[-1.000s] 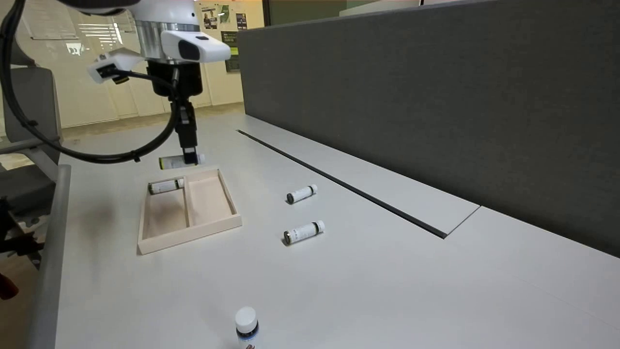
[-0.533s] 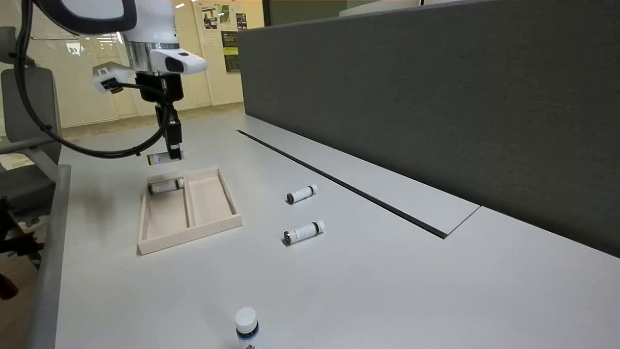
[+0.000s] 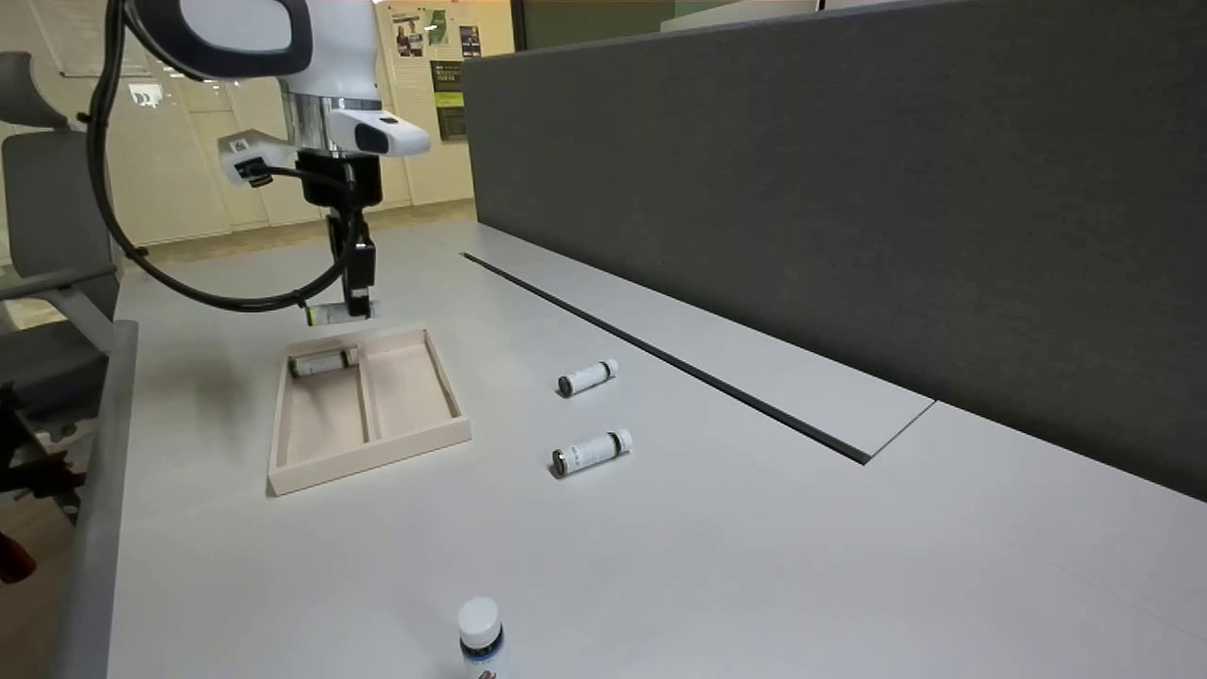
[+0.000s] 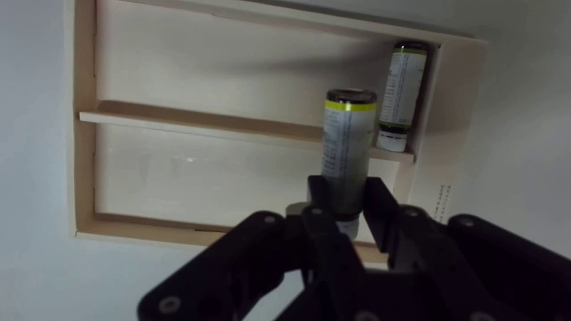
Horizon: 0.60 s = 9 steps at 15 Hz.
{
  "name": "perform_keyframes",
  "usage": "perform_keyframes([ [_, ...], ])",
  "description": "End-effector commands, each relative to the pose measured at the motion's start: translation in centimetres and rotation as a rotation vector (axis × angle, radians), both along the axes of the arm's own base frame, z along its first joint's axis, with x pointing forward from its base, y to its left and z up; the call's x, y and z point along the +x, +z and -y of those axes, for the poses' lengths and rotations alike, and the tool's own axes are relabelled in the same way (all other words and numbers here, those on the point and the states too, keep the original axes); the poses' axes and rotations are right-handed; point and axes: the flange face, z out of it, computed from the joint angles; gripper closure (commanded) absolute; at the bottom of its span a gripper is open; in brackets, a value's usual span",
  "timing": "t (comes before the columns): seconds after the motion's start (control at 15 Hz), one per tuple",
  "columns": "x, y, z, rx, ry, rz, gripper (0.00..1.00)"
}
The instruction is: Put the white object on to the tray.
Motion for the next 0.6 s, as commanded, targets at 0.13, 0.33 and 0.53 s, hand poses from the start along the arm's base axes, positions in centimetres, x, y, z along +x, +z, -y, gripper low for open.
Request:
perform_keyframes([
  [0.13, 2.1, -0.1, 0.0, 0.003, -0.018, 0.025, 0.93],
  [0.33, 3.6, -0.4, -0.5, 0.006, -0.020, 0.042, 0.93],
  [0.53, 4.6, -2.1, -1.1, 0.008, -0.020, 0.037, 0.93],
])
